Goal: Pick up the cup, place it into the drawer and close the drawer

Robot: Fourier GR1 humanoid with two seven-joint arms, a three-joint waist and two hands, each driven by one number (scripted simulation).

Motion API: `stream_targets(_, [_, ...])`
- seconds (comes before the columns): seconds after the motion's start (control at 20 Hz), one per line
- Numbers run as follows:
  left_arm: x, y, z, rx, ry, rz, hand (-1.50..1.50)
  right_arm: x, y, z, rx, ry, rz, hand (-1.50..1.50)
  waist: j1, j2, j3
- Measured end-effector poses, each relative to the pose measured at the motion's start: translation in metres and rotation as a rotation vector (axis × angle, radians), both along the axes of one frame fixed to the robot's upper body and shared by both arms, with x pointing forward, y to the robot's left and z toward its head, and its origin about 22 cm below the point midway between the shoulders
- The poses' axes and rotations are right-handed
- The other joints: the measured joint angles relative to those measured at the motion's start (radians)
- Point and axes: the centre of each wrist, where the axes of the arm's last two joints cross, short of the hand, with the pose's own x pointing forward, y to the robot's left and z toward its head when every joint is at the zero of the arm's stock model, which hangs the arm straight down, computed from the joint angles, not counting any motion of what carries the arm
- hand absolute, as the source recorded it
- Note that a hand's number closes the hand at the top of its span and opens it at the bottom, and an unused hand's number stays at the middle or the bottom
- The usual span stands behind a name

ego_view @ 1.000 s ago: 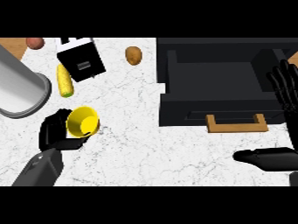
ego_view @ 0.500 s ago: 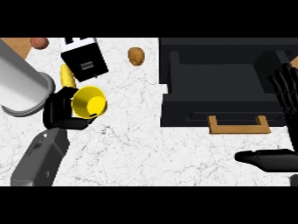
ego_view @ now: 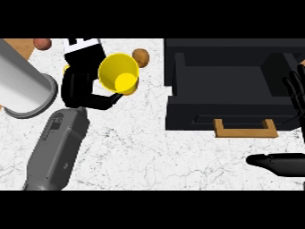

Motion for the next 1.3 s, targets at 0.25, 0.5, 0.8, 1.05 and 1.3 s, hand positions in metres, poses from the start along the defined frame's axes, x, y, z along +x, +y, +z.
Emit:
stream_targets(0.25, [0.010, -0.041, 0.053, 0.052, -0.022, -0.037, 1.50, -0.002, 0.001, -0.003, 0.007, 0.002, 0.000, -1.50, -0.005, 0.002, 0.000])
stream_targets(0.5, [0.019, -0.083, 0.097, 0.115, -0.016, -0.053, 1.50, -0.003, -0.002, -0.006, 0.009, 0.003, 0.005, -1.50, -0.014, 0.004, 0.000])
stream_targets(0.8, [0.033, -0.127, 0.135, 0.155, 0.021, -0.039, 1.50, 0.001, -0.009, 0.000, 0.007, -0.007, 0.020, -1.50, -0.028, 0.008, 0.000])
stream_targets(1.05, [0.041, -0.152, 0.151, 0.172, 0.084, -0.048, 1.50, 0.004, -0.007, 0.004, 0.006, -0.008, 0.019, -1.50, -0.032, 0.010, 0.000])
stream_targets(1.3, [0.045, -0.170, 0.147, 0.192, 0.149, -0.035, 1.50, 0.010, -0.006, 0.004, -0.001, -0.008, 0.028, -1.50, -0.044, 0.013, 0.000])
